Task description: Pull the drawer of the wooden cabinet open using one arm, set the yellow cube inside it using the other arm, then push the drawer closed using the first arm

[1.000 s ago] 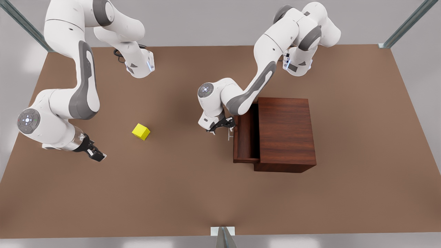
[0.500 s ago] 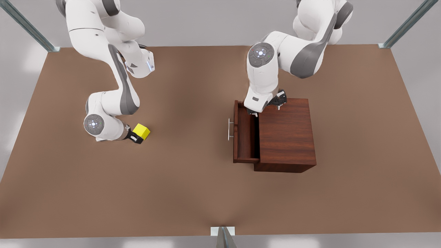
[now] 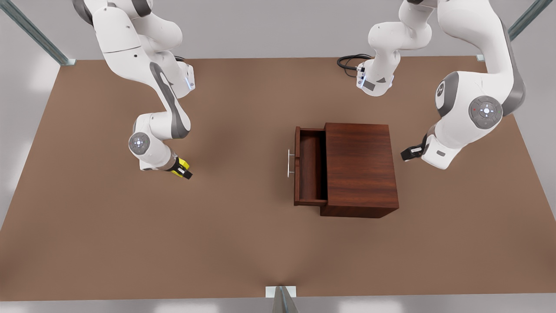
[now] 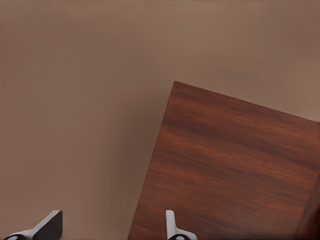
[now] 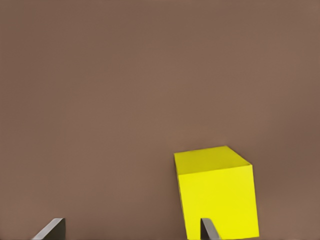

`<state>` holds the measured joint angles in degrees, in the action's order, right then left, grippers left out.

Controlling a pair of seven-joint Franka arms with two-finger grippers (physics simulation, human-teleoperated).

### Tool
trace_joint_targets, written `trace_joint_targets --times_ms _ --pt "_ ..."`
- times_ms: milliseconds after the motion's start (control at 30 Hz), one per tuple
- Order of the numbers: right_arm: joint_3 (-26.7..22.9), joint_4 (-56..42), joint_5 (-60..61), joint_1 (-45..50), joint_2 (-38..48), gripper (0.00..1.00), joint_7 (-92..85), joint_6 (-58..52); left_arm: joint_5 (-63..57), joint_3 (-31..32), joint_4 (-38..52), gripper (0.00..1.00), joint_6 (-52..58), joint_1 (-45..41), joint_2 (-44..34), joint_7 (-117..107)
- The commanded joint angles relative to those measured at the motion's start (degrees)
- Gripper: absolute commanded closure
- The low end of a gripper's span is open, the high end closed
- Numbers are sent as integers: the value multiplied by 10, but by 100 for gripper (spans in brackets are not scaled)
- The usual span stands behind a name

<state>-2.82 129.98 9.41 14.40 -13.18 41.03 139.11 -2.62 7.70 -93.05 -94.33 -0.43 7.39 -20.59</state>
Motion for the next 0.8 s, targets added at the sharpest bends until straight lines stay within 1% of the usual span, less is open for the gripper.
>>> trace_joint_targets --times_ms 0,167,233,367,700,767 --pt "0 5 0 -2 0 0 -36 32 22 0 8 0 -33 5 3 225" --pt "0 10 2 -13 -10 0 -72 21 31 0 17 0 -31 6 9 223" --pt "-5 10 0 -24 -2 0 -105 -11 31 0 16 0 -31 7 9 223" --pt "-5 11 -41 -34 -4 0 -121 -36 31 0 16 0 -32 7 9 223" --pt "-3 23 -62 -39 -34 0 -140 -24 31 0 16 0 -32 3 9 216" --pt "-2 23 -61 -39 -47 0 -140 -6 31 0 16 0 -33 3 9 215"
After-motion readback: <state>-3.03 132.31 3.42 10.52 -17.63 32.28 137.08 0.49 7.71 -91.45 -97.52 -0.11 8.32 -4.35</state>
